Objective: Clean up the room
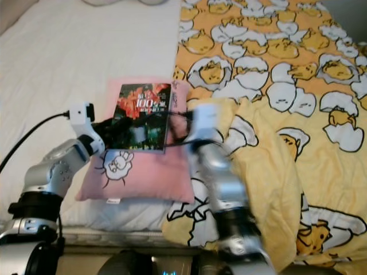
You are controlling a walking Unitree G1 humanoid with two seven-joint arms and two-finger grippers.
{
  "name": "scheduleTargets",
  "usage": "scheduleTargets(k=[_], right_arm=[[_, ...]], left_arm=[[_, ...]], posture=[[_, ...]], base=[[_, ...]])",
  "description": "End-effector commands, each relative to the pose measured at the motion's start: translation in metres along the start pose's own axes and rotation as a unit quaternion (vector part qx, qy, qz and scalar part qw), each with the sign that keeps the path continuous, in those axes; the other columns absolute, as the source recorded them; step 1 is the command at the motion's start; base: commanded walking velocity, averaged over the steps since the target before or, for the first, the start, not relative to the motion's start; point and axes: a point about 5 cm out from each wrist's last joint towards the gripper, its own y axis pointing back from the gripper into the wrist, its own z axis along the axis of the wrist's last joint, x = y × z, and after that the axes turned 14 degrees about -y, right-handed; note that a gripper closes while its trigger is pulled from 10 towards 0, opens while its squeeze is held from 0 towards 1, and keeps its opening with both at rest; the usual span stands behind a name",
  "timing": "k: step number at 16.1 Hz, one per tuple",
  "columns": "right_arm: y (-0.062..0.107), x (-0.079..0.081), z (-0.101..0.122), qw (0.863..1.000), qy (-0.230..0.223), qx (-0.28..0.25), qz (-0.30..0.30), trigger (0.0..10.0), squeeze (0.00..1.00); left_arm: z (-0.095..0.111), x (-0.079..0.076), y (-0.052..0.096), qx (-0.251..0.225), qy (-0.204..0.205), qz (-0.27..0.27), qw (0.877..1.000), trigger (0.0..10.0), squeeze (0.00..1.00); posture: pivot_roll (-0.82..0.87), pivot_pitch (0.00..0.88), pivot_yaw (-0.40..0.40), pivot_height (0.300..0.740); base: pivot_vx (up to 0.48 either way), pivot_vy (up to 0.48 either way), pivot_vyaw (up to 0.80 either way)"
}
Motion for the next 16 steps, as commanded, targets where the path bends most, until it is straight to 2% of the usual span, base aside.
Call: scheduleTargets(k=[1,2,4,5,7,9,11,14,16], right_arm=[[0.01,-0.005,0.004,0.999,0.021,-0.018,-0.019,10.0,0.0],[0.014,-0.006,0.003,0.999,0.023,-0.019,-0.024,10.0,0.0],[0.028,-0.016,-0.006,0.998,0.03,-0.011,-0.053,10.0,0.0],[0.029,-0.016,-0.007,0.998,0.032,-0.012,-0.054,10.0,0.0],[0.033,-0.017,-0.006,0.997,0.042,-0.016,-0.062,10.0,0.0],[0.037,-0.023,-0.004,0.996,0.05,-0.019,-0.074,10.0,0.0],[0.038,-0.024,-0.005,0.996,0.051,-0.017,-0.076,10.0,0.0],[0.04,-0.028,-0.01,0.995,0.058,-0.006,-0.08,10.0,0.0],[0.04,-0.028,-0.013,0.995,0.06,-0.002,-0.078,10.0,0.0]], left_arm=[[-0.011,0.006,0.003,0.022,-0.015,0.011,1.0,0.0,0.0],[-0.009,0.008,0.004,0.02,-0.027,0.019,0.999,0.0,0.0],[0.008,0.017,0.007,-0.012,-0.071,0.042,0.997,0.0,0.0],[0.011,0.018,0.007,-0.017,-0.076,0.045,0.996,0.0,0.0],[0.02,0.019,0.008,-0.036,-0.074,0.048,0.995,0.0,0.0],[0.033,0.018,0.012,-0.077,-0.036,0.038,0.996,0.0,0.0],[0.037,0.019,0.013,-0.089,-0.029,0.039,0.995,0.0,0.0],[0.047,0.032,0.021,-0.105,-0.062,0.073,0.99,0.0,0.0],[0.052,0.03,0.025,-0.12,-0.075,0.067,0.988,0.0,0.0]], posture=[[-0.11,0.134,0.007,0.736],[-0.11,0.132,0.008,0.736],[-0.12,0.131,0.012,0.736],[-0.12,0.134,0.014,0.736],[-0.11,0.134,0.018,0.736],[-0.12,0.128,0.02,0.736],[-0.12,0.124,0.019,0.736],[-0.12,0.108,0.017,0.736],[-0.12,0.091,0.017,0.736]], base=[[0.0,0.0,0.0],[0.0,0.0,0.0],[0.0,0.0,0.0],[0.0,0.0,0.0],[0.0,0.0,0.0],[0.0,0.0,0.0],[0.0,0.0,0.0],[0.0,0.0,0.0],[0.0,0.0,0.0]])
